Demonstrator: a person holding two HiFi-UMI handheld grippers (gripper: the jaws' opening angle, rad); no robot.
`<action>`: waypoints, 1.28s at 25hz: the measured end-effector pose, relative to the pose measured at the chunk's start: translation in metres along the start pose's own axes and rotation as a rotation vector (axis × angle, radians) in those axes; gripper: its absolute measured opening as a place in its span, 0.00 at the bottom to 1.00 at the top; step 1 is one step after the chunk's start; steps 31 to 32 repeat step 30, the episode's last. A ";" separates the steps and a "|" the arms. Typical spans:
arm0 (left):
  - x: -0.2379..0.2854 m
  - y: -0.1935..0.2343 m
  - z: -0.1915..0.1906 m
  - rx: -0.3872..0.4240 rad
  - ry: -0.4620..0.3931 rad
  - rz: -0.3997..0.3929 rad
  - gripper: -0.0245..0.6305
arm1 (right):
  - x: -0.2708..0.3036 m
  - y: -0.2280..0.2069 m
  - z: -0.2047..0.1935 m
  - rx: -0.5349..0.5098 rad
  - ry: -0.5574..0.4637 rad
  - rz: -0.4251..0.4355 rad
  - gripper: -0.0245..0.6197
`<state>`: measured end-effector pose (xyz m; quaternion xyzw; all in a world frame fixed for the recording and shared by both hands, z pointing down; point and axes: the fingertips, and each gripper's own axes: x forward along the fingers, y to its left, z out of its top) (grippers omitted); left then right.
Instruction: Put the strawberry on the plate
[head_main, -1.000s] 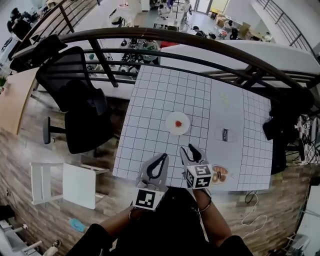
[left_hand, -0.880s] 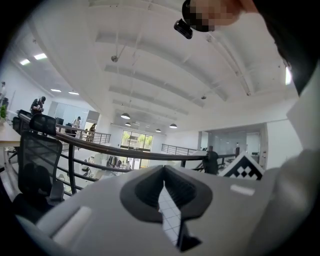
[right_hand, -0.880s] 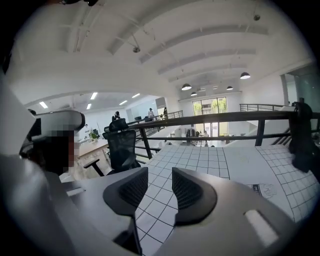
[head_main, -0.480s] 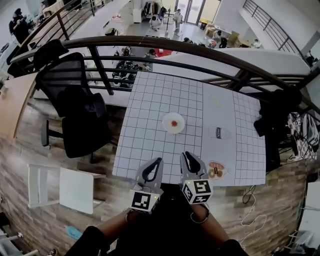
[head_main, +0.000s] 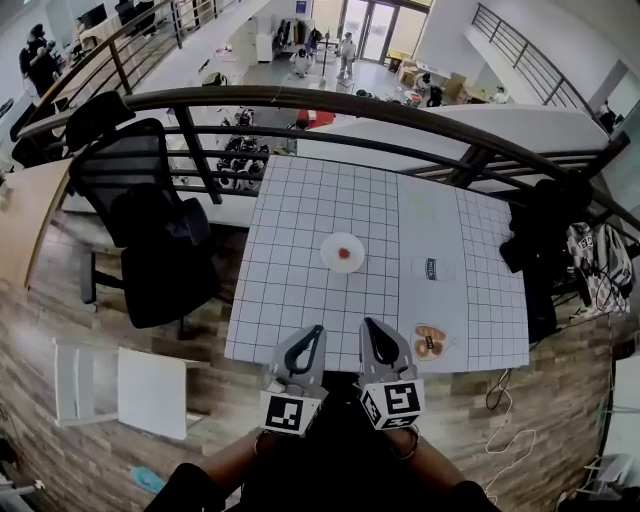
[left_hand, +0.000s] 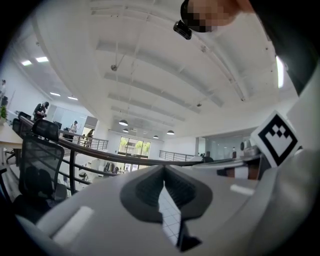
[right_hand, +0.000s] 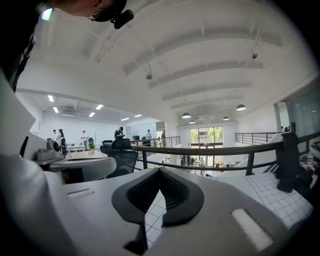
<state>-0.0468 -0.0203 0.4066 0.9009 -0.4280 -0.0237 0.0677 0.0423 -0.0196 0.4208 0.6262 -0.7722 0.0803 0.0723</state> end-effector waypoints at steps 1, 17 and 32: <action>0.000 -0.001 0.000 -0.002 0.000 0.000 0.05 | -0.003 0.002 0.005 -0.012 -0.014 0.001 0.04; 0.002 -0.049 0.015 0.019 -0.016 -0.007 0.05 | -0.047 -0.003 0.016 -0.068 -0.043 0.028 0.03; 0.026 -0.105 0.015 -0.022 -0.019 0.032 0.05 | -0.078 -0.064 0.014 -0.067 -0.014 0.018 0.03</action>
